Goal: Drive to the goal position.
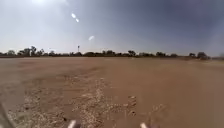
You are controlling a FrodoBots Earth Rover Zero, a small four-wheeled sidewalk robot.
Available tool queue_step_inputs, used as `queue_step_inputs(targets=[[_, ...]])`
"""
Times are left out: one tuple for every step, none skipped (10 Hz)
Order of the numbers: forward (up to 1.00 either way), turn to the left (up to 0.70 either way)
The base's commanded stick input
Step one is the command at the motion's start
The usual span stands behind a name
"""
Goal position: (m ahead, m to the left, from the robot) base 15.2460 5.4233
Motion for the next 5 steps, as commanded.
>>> queue_step_inputs(targets=[[0.7,-0.07],[0.7,0.0],[0.7,0.0],[0.7,0.0],[0.7,0.0]])
